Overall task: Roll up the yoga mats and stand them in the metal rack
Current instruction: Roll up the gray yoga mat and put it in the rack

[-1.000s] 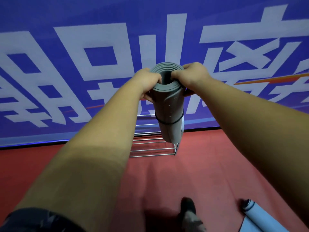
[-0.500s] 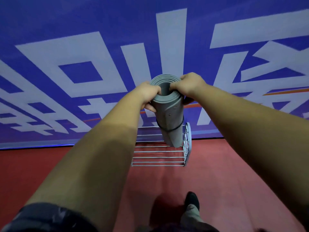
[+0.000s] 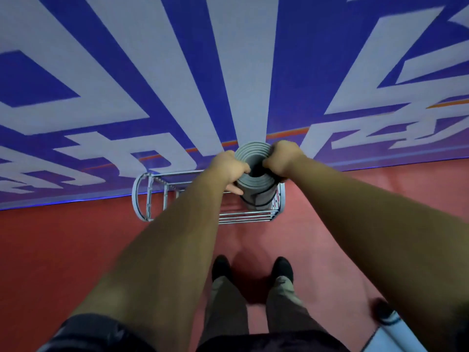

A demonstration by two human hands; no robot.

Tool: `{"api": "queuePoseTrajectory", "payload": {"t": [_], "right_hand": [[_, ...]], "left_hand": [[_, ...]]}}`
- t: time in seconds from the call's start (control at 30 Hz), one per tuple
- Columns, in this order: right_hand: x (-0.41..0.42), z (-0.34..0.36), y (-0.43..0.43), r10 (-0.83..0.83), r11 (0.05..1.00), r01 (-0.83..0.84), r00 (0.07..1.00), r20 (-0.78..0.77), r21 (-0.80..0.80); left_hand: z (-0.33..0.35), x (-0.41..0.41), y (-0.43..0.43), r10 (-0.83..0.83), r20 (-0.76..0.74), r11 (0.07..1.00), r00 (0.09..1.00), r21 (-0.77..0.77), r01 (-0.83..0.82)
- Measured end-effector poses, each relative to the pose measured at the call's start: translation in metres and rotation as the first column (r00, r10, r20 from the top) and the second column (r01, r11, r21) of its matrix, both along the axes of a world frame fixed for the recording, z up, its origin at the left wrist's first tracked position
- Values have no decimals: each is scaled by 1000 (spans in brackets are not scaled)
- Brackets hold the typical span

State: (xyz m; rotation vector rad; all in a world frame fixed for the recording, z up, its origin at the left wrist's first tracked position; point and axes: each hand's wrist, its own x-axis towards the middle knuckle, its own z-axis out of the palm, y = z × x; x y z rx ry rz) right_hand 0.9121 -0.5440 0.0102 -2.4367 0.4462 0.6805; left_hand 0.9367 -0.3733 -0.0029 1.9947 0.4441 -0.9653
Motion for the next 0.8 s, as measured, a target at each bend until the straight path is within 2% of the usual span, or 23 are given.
{"api": "queuePoseTrajectory", "payload": {"t": [0.13,0.27,0.37,0.63,0.8], "right_hand": [[-9,-56,-2,-83,997,83,997,-10,3],[4,-85,5,-136,991,136,989,52,5],[17,-90,12,-141,990,140,984,105,13],[34,-78,22,-100,994,93,981,167,49],[32,-76,23,-61,998,56,987,149,36]], "left_hand": [[-56,-3,0,66,-68,996,995,-52,-70],[-71,13,-6,53,94,997,994,46,-58],[-72,27,-1,59,124,996,990,56,-67],[-58,40,14,147,72,987,986,50,-151],[-59,39,16,121,63,991,991,46,-124]]}}
